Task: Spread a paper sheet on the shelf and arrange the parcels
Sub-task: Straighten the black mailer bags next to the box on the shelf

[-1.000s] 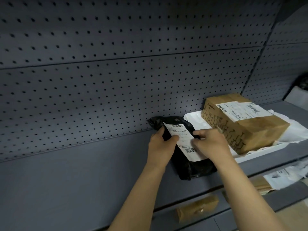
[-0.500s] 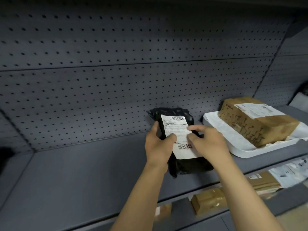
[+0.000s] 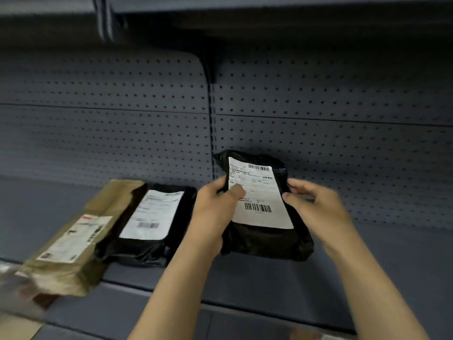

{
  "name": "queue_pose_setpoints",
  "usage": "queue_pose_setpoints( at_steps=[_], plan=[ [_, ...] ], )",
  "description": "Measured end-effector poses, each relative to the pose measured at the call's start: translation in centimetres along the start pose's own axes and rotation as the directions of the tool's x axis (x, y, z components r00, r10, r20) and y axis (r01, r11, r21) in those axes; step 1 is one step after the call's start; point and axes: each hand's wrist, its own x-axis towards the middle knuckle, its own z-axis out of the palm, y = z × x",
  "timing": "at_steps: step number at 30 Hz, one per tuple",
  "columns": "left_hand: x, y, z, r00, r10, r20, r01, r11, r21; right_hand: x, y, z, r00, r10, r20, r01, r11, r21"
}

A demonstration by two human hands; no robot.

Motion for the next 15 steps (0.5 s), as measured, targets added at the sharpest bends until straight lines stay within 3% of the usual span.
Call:
queue_pose_setpoints(
  at_steps=[8,15],
  plan=[
    [1.3,3.0,-12.6,0.972,0.03,-0.235,-0.018,0.999,0.051,0.8,-5.4,12.4,0.959,-0.133,0.249,0.114,0.989,0.091],
    [2.4,4.0,-24.6,0.954,0.022,-0.3,0.004,0.996,0.086,-0.9,-9.4,23.9,0.905,-0.182,0.385,0.164,0.983,0.079]
  ],
)
